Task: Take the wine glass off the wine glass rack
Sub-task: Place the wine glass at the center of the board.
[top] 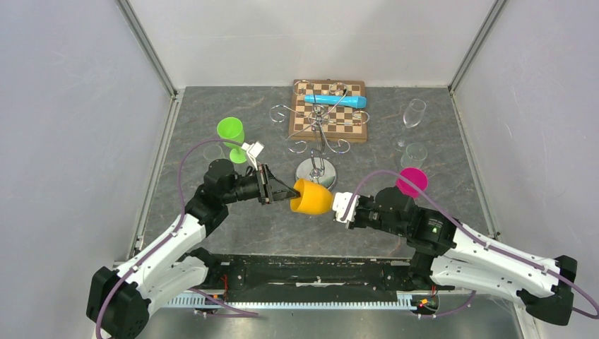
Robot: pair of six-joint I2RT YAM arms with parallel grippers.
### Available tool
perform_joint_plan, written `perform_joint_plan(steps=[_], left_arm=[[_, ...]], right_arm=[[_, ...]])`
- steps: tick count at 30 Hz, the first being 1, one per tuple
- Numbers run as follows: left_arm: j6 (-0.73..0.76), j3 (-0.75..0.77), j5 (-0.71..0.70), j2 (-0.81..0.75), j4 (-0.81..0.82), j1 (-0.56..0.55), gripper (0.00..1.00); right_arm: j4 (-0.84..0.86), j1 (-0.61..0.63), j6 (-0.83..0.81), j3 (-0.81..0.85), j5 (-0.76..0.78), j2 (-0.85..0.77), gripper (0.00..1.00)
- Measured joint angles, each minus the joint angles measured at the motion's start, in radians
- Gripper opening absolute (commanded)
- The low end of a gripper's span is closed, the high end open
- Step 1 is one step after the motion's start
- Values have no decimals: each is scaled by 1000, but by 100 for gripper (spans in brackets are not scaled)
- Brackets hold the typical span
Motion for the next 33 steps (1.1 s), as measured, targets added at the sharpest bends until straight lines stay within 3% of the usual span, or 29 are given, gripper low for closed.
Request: perform_joint_plan(steps=[4,9,11,14,19,26,33], left_arm=[[1,0,18,-2,-16,0,15],[2,0,29,-13,-26,0,2],[4,-2,30,-14,-33,2,2],[5,-8,37,-17,-35,6,2],[13,-19,41,-29,-56,8,2],[120,31,-27,-76,-267,9,2],[251,158,-184,-134,-563,8,2]], right_arm=[[-2,0,0,10,8,13,0],[-1,0,0,11,11,26,1],[-1,0,0,14,13,31,6],[-1,1,2,16,15,40,27],[15,1,10,28,16,45,45],[28,1,28,35,32,34,55],[30,1,49,45,43,-59,62]])
